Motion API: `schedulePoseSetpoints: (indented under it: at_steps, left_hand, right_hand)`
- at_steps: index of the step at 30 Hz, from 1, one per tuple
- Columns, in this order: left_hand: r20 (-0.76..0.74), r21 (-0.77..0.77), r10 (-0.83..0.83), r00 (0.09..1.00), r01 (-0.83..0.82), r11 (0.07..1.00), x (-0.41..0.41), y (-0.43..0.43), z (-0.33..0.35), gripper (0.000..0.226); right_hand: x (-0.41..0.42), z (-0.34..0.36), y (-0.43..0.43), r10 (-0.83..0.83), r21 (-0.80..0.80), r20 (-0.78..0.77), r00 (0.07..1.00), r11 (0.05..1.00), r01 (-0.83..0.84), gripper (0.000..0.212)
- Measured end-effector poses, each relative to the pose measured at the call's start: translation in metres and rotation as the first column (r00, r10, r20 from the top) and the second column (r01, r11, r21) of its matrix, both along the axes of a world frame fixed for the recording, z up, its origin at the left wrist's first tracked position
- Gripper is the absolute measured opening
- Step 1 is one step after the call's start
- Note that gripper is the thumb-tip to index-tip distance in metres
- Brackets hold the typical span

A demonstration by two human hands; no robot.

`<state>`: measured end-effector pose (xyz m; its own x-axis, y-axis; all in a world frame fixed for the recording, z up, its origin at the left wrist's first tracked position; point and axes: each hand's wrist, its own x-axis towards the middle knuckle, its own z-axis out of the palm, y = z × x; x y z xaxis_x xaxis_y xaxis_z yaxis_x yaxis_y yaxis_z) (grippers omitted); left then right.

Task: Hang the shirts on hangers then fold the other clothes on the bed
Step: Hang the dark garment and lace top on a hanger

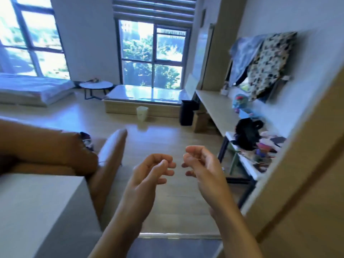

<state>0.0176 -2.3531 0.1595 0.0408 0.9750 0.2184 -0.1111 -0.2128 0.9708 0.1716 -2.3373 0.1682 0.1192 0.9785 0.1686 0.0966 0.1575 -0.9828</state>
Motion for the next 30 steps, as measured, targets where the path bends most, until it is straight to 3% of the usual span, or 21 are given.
schedulePoseSetpoints:
  at_steps: [6,13,21,24,30]
  left_hand:
    - [-0.02,-0.091,0.101,0.995,-0.102,0.991,-0.094,0.051,-0.025,0.032]
    - [-0.082,-0.169,0.179,0.98,-0.191,0.967,-0.145,0.126,-0.052,0.019]
    - [-0.086,-0.23,0.196,0.977,-0.211,0.95,-0.153,0.282,-0.082,0.017]
    - [-0.082,-0.243,0.232,0.969,-0.245,0.938,-0.154,0.352,-0.085,0.038]
    - [0.026,-0.265,0.301,0.953,-0.284,0.922,-0.15,0.477,-0.081,0.034]
  right_hand:
    - [-0.096,-0.03,0.069,-0.026,-0.114,-0.015,1.0,0.993,0.024,0.013]
    - [-0.148,-0.059,0.163,-0.019,-0.159,0.007,1.0,0.987,0.019,0.011]
    - [-0.16,-0.108,0.323,0.005,-0.218,-0.057,0.998,0.976,-0.017,0.011]
    - [-0.155,-0.118,0.392,0.022,-0.265,-0.105,0.994,0.963,-0.049,0.01]
    - [-0.149,-0.11,0.525,0.06,-0.263,-0.122,0.991,0.961,-0.091,0.009]
